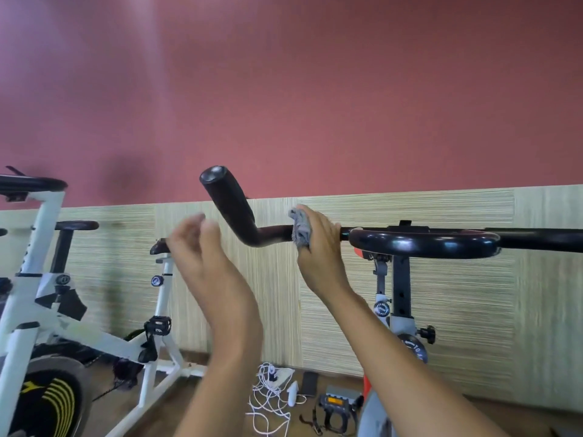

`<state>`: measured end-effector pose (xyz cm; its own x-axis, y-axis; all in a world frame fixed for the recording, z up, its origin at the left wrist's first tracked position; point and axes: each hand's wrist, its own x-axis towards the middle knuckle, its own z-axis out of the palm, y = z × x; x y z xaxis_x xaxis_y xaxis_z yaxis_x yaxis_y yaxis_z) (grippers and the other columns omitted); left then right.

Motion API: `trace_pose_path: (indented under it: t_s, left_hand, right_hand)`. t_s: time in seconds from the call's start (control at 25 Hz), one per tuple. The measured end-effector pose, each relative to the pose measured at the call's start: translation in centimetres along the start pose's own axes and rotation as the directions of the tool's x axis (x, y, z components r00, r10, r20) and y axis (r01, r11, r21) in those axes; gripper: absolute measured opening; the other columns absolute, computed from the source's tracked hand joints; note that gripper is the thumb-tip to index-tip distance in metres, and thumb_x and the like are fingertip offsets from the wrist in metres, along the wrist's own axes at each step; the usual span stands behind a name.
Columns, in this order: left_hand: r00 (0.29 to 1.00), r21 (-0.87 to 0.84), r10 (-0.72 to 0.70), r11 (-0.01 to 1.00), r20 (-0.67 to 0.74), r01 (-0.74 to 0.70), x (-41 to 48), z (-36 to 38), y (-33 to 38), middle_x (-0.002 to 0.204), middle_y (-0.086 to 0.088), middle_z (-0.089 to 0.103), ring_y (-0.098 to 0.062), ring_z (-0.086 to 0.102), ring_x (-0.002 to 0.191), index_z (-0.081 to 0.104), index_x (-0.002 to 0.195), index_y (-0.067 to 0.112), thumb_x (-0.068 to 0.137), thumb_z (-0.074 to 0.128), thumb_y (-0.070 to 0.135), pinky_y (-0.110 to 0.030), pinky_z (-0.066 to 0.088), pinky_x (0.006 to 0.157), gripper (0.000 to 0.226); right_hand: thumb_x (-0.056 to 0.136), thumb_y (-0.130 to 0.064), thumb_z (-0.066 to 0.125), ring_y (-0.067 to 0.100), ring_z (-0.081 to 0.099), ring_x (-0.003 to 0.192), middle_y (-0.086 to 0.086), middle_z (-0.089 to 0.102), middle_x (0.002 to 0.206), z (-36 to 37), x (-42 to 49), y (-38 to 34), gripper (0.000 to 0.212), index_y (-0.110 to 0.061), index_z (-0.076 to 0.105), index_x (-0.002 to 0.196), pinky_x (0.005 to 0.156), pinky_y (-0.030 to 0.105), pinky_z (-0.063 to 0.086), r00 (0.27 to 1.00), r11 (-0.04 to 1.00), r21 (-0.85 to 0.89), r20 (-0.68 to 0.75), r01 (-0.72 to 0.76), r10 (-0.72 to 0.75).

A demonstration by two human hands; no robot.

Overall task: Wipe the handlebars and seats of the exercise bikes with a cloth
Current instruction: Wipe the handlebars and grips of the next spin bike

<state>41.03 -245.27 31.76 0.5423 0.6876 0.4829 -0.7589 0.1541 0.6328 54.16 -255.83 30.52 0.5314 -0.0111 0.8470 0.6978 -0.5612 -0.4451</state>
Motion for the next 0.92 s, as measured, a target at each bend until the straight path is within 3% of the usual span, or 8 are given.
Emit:
trace_pose_path:
  t_s: [0.08,0.16,0.28,0.36,0.48,0.72,0.84,0.92]
  left_hand:
    - [0.988,0.111,0.006,0.994,0.154,-0.024,-3.3,-0.7,-2.3,0.120,0.009,0.060,0.001,0.054,0.112,0.057,0.114,0.027,0.101,0.050,0.022,-0.028,0.041,0.097,0.016]
    - [0.909,0.228,-0.075,0.973,0.411,-0.023,-5.5,-0.8,-3.6,0.132,0.022,0.055,0.009,0.048,0.123,0.054,0.132,0.034,0.102,0.048,0.023,-0.025,0.038,0.106,0.032]
    - [0.788,0.276,-0.168,0.961,0.593,-0.003,-7.2,-0.5,-3.6,0.144,0.029,0.046,0.014,0.040,0.131,0.040,0.148,0.041,0.101,0.046,0.038,-0.019,0.032,0.111,0.048]
    - [0.779,0.245,-0.137,0.969,0.612,-0.021,-7.6,-0.5,-3.6,0.131,0.026,0.060,0.012,0.052,0.121,0.047,0.142,0.039,0.097,0.054,0.038,-0.020,0.040,0.102,0.046]
    - [0.858,0.193,-0.078,0.981,0.508,-0.025,-6.9,-0.7,-4.0,0.099,0.008,0.076,-0.006,0.070,0.095,0.067,0.113,0.026,0.097,0.061,0.014,-0.030,0.052,0.086,0.021]
    - [0.771,-0.176,-0.290,0.872,0.566,0.457,-6.1,-1.4,-4.6,0.110,-0.013,0.074,-0.022,0.070,0.106,0.065,0.119,0.004,0.099,0.051,0.006,-0.024,0.055,0.082,0.025]
    - [0.898,0.084,-0.123,0.992,0.422,0.096,-6.5,-2.3,-6.3,0.121,0.002,0.066,-0.022,0.061,0.116,0.058,0.132,0.026,0.092,0.063,0.030,-0.029,0.048,0.089,0.040]
    - [0.867,0.262,0.207,0.899,0.453,-0.352,-7.0,-3.8,-6.7,0.149,0.007,0.038,-0.014,0.036,0.141,0.031,0.153,0.031,0.090,0.055,0.037,-0.031,0.033,0.112,0.067]
  right_hand:
    - [0.100,-0.007,0.052,0.008,0.061,0.095,0.000,0.063,0.109,-2.7,-2.4,-2.8,0.041,-0.020,0.048,0.138,0.082,0.020,0.048,0.959,0.802,0.527,0.135,-0.282,0.249]
    - [0.100,-0.017,0.057,0.014,0.059,0.068,0.005,0.065,0.087,-5.2,-5.3,-5.0,0.026,-0.017,0.059,0.126,0.060,0.021,0.042,0.883,0.545,0.700,0.304,-0.462,0.358]
    - [0.091,-0.057,0.055,0.011,0.066,0.108,-0.005,0.072,0.112,-7.3,-7.5,-6.4,0.052,-0.023,0.064,0.128,0.097,0.029,0.048,0.823,0.377,0.735,0.456,-0.563,0.339]
    - [0.082,-0.077,0.039,0.005,0.055,0.128,-0.011,0.063,0.135,-8.2,-8.0,-6.4,0.079,-0.028,0.052,0.143,0.115,0.031,0.035,0.810,0.417,0.696,0.528,-0.584,0.255]
    - [0.091,-0.071,0.031,-0.004,0.040,0.138,-0.019,0.050,0.147,-9.1,-8.1,-5.8,0.071,-0.032,0.044,0.149,0.120,0.028,0.018,0.812,0.498,0.652,0.535,-0.572,0.233]
    - [0.094,-0.027,0.068,0.005,0.065,0.109,-0.008,0.073,0.114,-10.1,-9.0,-5.3,0.020,-0.026,0.071,0.114,0.106,0.035,0.047,0.827,0.695,0.455,0.383,-0.557,0.412]
    - [0.089,-0.015,0.074,0.013,0.073,0.093,0.003,0.075,0.101,-10.3,-9.1,-5.9,0.017,-0.015,0.070,0.105,0.083,0.032,0.060,0.854,0.708,0.478,0.317,-0.520,0.412]
    - [0.086,-0.011,0.074,0.014,0.074,0.084,0.004,0.075,0.095,-10.9,-8.5,-6.6,0.016,-0.011,0.070,0.101,0.075,0.033,0.062,0.873,0.741,0.462,0.278,-0.487,0.401]
